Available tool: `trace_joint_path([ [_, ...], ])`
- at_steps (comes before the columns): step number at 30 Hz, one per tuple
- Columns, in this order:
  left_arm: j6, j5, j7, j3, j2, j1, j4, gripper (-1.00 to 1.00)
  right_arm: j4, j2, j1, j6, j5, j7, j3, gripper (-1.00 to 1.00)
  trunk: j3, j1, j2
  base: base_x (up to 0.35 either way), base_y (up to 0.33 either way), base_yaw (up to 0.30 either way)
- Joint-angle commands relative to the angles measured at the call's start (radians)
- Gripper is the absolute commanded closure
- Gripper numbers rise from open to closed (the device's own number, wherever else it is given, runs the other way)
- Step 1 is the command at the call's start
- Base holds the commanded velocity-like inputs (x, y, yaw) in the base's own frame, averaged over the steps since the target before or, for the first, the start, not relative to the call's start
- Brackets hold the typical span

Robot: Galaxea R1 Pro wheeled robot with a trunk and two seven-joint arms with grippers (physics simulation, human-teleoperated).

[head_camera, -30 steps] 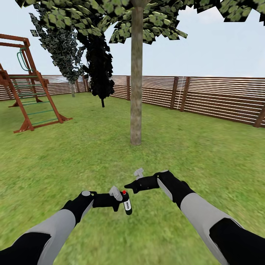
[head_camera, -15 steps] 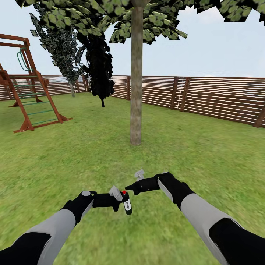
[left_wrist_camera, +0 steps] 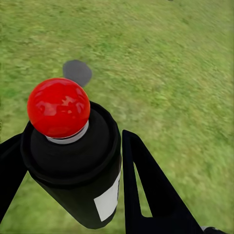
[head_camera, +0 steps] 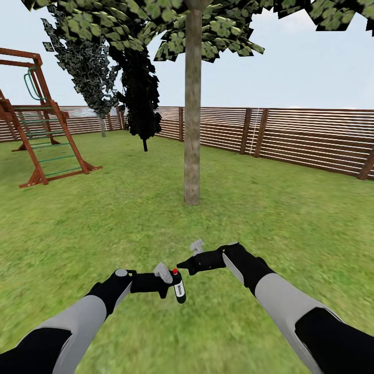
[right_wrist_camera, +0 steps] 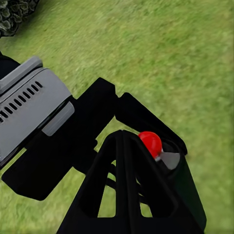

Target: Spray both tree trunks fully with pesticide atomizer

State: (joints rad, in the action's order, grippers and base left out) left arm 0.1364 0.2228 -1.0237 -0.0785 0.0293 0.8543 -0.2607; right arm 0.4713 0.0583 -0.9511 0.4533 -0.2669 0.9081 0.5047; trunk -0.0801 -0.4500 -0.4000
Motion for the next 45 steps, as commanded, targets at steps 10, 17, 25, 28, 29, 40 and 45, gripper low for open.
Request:
trace_joint_path([
  [10,0.000,0.000,0.000,0.003,-0.001,0.000,0.000,1.00,0.000,-0.001,0.000,0.000,0.001,0.000,-0.001,1.00,0.000,0.000,0.000,0.000,0.000,0.000],
  [17,0.000,-0.002,-0.002,0.003,0.000,-0.001,0.000,1.00,0.001,-0.011,0.000,0.001,0.002,-0.008,-0.006,1.00,0.000,0.000,0.000,0.000,0.000,0.000],
  [25,0.000,-0.002,-0.003,0.003,0.000,0.000,0.000,1.00,0.001,-0.011,-0.001,0.001,0.000,-0.081,-0.003,1.00,0.000,0.000,0.000,0.000,0.000,0.000],
  [28,0.000,-0.002,-0.003,0.003,0.000,0.000,0.000,1.00,0.001,-0.005,-0.001,0.001,0.000,-0.084,-0.001,1.00,0.000,0.000,0.000,0.000,0.000,0.000],
  [29,0.000,-0.002,-0.003,0.003,0.000,0.000,0.000,1.00,0.001,-0.004,-0.001,0.001,0.000,-0.084,0.000,1.00,0.000,0.000,0.000,0.000,0.000,0.000],
  [40,0.000,-0.003,-0.003,0.002,0.000,0.000,0.000,1.00,0.000,0.000,0.000,0.001,0.000,-0.087,0.000,1.00,0.000,0.000,0.000,0.000,0.000,0.000],
  [45,0.000,-0.002,-0.003,0.002,0.000,0.000,0.000,1.00,0.000,0.002,0.000,0.001,0.000,-0.090,0.001,1.00,0.000,0.000,0.000,0.000,0.000,0.000],
])
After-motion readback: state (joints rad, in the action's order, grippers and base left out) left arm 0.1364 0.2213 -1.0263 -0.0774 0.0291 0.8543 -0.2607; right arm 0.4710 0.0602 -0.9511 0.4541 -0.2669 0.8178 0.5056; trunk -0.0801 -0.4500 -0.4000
